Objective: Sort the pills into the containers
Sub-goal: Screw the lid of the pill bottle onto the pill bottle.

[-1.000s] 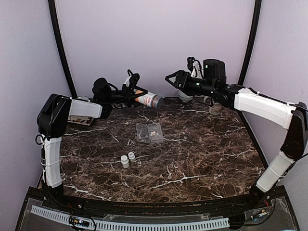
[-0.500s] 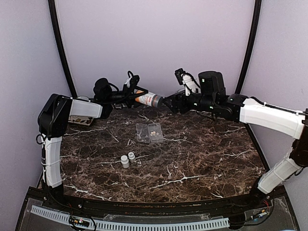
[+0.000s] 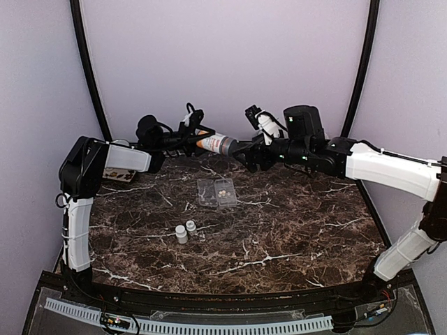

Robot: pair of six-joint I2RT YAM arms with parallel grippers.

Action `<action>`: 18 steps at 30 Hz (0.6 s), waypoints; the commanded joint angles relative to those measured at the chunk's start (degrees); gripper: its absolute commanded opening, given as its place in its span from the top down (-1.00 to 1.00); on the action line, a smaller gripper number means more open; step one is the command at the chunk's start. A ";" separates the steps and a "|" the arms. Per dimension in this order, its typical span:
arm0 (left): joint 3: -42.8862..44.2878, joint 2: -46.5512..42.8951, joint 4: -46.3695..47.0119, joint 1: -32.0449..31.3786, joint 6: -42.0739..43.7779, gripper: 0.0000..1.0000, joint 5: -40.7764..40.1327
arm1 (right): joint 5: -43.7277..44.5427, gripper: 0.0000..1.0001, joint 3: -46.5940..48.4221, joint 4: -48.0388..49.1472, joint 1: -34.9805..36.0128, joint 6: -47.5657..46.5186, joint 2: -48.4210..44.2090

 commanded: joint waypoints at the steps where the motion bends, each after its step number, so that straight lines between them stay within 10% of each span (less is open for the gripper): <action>1: 1.98 -0.56 6.14 0.22 -2.62 1.00 1.29 | -2.18 -0.75 2.64 0.80 0.53 -2.10 1.72; 18: 2.03 -0.58 9.12 -0.40 -5.04 1.00 2.45 | -2.81 -0.77 6.19 0.88 0.48 -2.93 5.68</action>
